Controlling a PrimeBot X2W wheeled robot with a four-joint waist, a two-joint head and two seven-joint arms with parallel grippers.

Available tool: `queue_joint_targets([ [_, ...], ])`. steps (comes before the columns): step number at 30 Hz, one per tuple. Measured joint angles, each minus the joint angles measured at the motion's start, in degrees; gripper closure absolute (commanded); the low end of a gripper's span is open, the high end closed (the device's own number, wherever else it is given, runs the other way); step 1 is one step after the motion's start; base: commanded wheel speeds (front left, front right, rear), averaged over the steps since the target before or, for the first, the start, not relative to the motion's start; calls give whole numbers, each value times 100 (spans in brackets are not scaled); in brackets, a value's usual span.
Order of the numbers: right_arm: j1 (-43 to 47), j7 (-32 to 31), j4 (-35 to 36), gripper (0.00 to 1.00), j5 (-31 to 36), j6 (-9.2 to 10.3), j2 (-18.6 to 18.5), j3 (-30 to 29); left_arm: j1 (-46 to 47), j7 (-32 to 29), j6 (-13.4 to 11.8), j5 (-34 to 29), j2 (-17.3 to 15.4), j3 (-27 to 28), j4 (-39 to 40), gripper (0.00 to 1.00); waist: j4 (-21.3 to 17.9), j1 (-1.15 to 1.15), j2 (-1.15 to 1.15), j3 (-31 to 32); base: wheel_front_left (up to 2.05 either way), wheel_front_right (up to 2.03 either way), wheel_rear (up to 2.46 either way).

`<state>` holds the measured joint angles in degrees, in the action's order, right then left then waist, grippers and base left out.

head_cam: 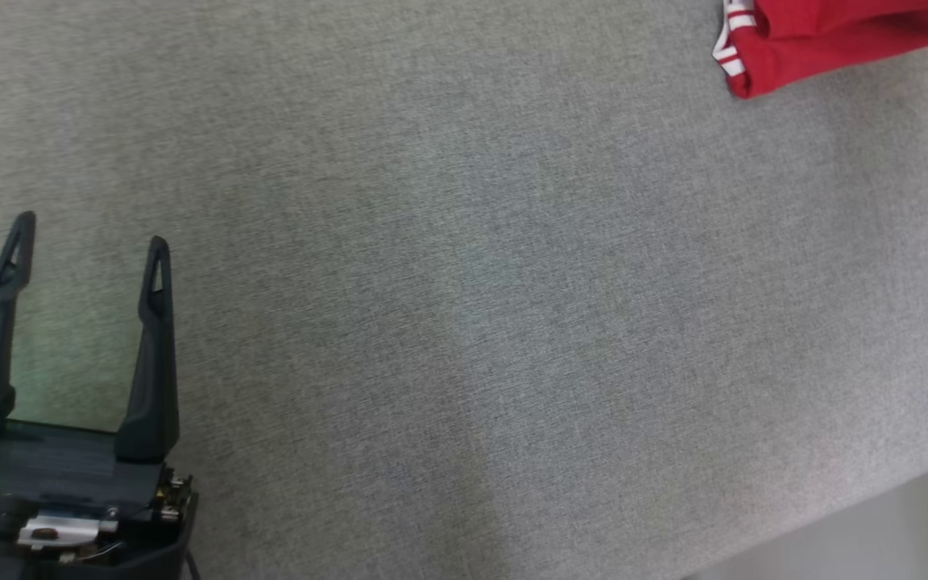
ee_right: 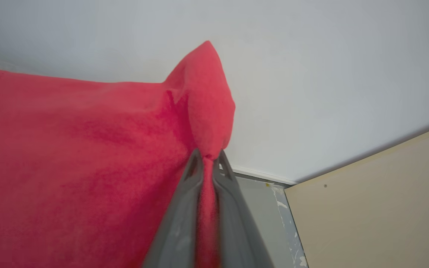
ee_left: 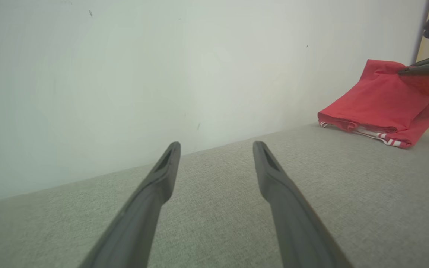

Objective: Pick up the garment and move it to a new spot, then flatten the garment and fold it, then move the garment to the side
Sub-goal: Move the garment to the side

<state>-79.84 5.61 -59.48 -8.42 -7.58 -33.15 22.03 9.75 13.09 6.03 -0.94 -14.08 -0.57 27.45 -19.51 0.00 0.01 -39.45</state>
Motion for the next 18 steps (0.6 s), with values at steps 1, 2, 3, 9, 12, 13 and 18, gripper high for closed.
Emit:
queue_joint_targets([
  [1,-13,4,-15,100,-3,0,5,2,-5,-8,0,0,-11,10,29,0,-25,0,0,-23,0,0,0],
  [2,-17,4,-42,100,-9,0,5,1,-14,-27,-3,1,-27,19,59,0,-48,0,0,-45,0,0,0],
  [3,-17,7,-69,100,-9,0,5,0,-16,-52,-4,1,-43,34,80,0,-67,0,0,-65,0,0,0],
  [9,-18,54,-196,100,-15,0,73,-25,-43,-69,-34,11,-90,83,119,0,-124,0,0,-132,0,0,0],
  [12,-19,90,-246,53,-16,0,97,-36,-45,-82,-49,12,-104,91,121,0,-120,0,0,-141,0,0,0],
  [13,-22,97,-255,19,-15,0,97,-36,-47,-82,-54,13,-111,94,121,0,-120,0,0,-142,0,0,0],
  [18,-66,148,-274,0,20,0,103,-48,-113,-57,-100,49,-110,108,63,0,-112,0,0,-124,0,0,0],
])
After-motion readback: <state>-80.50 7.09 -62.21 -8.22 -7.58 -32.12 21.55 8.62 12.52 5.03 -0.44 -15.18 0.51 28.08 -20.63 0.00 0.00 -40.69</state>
